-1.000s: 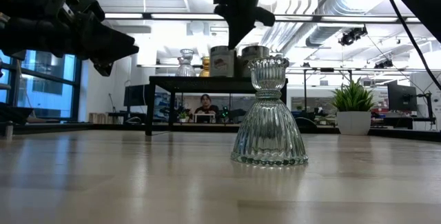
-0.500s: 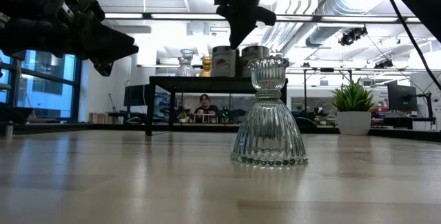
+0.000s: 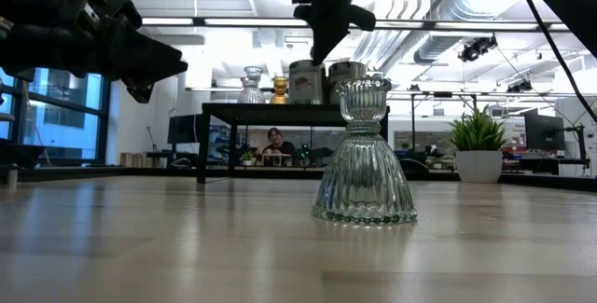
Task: Pick & Place candle stick holders
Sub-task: Put the green scented candle on the shelf aligned with the other scented candles
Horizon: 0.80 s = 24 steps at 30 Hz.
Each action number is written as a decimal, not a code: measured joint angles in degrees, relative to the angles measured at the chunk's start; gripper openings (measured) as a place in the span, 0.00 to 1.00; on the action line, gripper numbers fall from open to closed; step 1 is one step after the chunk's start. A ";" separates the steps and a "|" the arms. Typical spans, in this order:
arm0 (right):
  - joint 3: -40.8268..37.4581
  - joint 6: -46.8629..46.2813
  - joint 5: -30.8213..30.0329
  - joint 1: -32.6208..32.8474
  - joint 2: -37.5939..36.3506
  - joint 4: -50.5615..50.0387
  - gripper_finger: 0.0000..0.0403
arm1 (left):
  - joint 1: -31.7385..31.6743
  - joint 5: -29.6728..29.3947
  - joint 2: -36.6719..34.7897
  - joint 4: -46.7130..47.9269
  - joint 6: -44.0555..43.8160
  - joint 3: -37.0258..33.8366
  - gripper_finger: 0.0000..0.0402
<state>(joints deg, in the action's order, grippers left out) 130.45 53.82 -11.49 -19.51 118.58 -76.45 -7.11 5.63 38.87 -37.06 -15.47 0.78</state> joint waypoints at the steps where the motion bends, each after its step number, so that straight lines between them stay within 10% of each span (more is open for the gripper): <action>1: 0.00 0.00 0.08 0.00 0.01 0.00 0.00 | 0.00 0.00 -0.02 0.00 -0.02 0.00 0.29; 24: -0.02 -2.38 0.98 -0.71 -0.14 -1.92 0.02 | 0.00 0.37 -0.02 0.00 -0.04 0.00 0.29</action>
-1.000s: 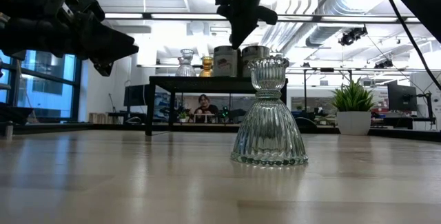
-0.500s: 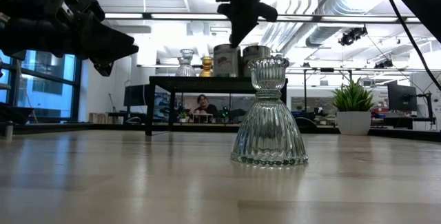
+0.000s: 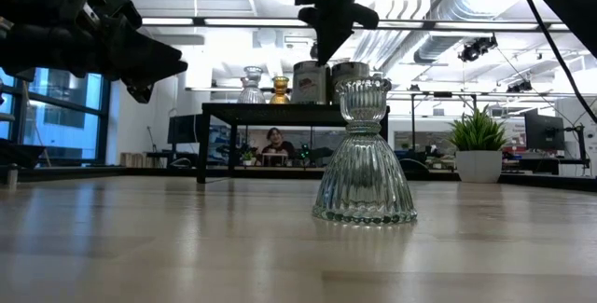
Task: Pick & Place candle stick holders
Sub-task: Put the green scented candle on the shelf aligned with the other scented candles, then put the green glass candlestick on the shelf aligned with the other candlesticks
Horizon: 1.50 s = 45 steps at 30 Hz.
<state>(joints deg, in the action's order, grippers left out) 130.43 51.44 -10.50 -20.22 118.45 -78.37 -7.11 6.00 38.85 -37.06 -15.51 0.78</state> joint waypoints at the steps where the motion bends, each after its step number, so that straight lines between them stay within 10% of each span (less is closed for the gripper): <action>1: 0.00 -0.02 -0.02 -0.07 -0.04 0.04 0.04 | -0.01 0.02 0.02 0.00 0.00 0.00 0.29; 16: -0.04 -1.56 -0.42 -0.01 -0.14 5.46 0.40 | -0.01 0.11 0.00 0.16 0.00 0.00 0.29; 45: 0.02 -19.45 5.42 5.52 -6.44 -7.30 0.39 | 0.00 -0.20 0.02 1.25 0.26 0.00 0.29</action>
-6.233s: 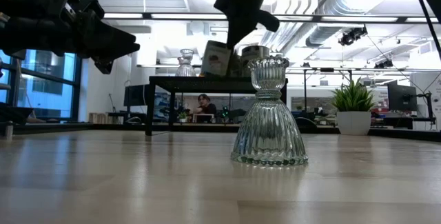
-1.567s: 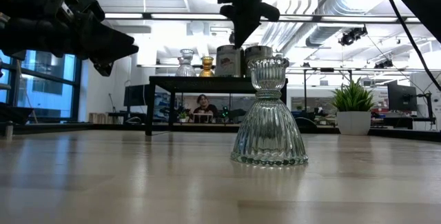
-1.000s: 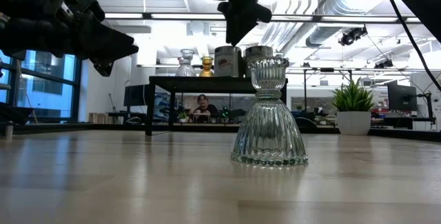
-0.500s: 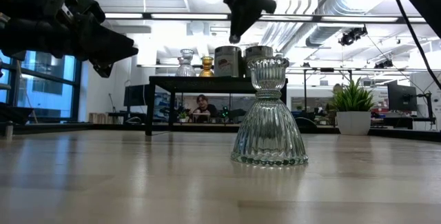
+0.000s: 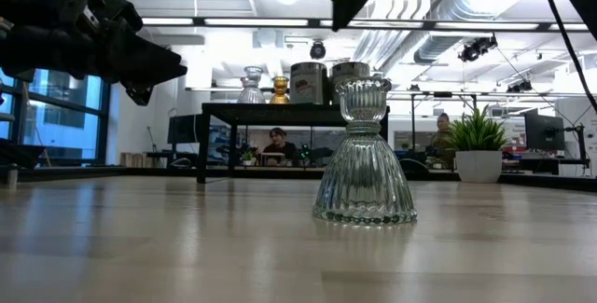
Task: Pick & Place candle stick holders
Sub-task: Put the green glass candlestick on the shelf aligned with the other candlesticks
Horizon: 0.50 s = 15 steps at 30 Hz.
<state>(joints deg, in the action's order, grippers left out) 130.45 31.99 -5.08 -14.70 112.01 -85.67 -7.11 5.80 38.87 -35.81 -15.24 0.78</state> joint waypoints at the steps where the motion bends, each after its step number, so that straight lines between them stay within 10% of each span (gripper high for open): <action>1: -0.02 -1.88 1.13 0.33 0.00 -1.67 0.38 | 0.00 0.00 0.00 0.00 0.09 0.00 0.29; 15: -32.41 -11.93 1.86 10.35 -13.30 16.24 0.33 | 0.02 0.93 -0.02 -0.10 -0.24 0.00 0.29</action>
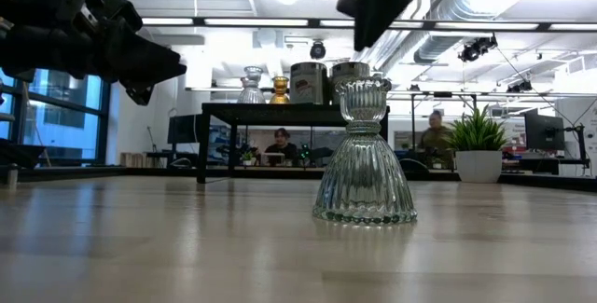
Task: Pick & Place candle stick holders
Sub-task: Put the green glass candlestick on the shelf aligned with the other candlesticks
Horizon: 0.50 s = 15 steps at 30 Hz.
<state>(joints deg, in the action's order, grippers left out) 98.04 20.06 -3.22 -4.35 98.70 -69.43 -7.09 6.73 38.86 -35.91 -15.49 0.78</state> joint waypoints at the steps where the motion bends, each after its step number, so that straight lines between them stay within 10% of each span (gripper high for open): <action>1: -3.24 -0.75 0.20 0.85 -1.91 2.93 0.33 | 0.00 -0.01 0.01 -0.04 0.00 0.00 0.29; 15: -43.34 -16.76 0.55 11.76 -23.87 36.30 0.33 | 0.00 -0.23 0.00 -0.17 -1.29 0.00 0.29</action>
<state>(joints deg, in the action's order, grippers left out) 54.70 3.31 -2.67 7.41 74.83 -33.13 -7.09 6.50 38.85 -36.07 -16.78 0.78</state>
